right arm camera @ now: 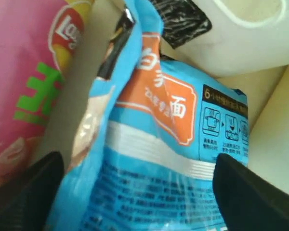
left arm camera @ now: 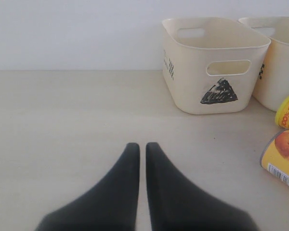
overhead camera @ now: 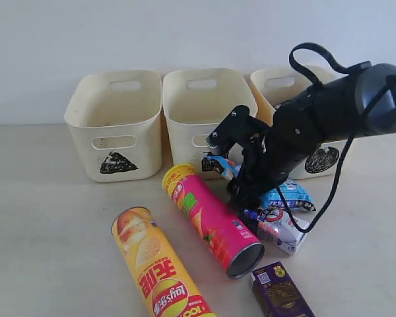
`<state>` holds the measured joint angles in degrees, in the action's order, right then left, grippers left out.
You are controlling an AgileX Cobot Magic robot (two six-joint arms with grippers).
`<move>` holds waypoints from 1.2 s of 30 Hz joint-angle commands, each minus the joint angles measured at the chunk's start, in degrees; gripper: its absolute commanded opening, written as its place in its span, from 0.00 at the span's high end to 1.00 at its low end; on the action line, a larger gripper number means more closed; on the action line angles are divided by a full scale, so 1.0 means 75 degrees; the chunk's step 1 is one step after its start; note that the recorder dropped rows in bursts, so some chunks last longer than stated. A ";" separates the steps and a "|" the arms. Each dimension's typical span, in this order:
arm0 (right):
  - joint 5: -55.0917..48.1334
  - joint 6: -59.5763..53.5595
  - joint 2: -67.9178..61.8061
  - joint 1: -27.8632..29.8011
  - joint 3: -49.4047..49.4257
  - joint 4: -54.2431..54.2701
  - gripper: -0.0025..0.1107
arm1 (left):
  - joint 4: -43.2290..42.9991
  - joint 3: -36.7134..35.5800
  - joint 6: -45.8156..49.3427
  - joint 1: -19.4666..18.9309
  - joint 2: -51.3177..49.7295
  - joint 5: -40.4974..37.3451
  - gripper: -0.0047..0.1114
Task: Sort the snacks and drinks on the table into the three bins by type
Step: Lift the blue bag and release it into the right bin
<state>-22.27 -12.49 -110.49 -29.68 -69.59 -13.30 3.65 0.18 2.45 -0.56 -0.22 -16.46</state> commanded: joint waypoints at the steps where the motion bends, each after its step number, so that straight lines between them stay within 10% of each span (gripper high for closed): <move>1: 0.0305 0.0239 -0.0181 0.0152 0.0040 -0.0191 0.32 | 0.0035 -0.0024 -0.0028 -0.0015 0.0030 0.0021 0.93; 6: 0.0631 0.0395 -0.0234 0.0152 0.0040 -0.0226 0.47 | 0.0035 -0.0024 -0.0028 -0.0015 0.0030 0.0021 0.93; 12: 0.0309 0.0380 -0.0234 0.0152 0.0040 -0.0519 0.99 | 0.0035 -0.0024 -0.0028 -0.0015 0.0030 0.0021 0.93; 36: -0.0898 0.0403 0.1756 0.0152 0.0040 -0.0650 0.98 | 0.0035 -0.0024 -0.0028 -0.0015 0.0030 0.0021 0.93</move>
<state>-27.74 -9.44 -99.98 -28.74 -69.59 -17.73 3.65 0.18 2.45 -0.56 -0.22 -16.46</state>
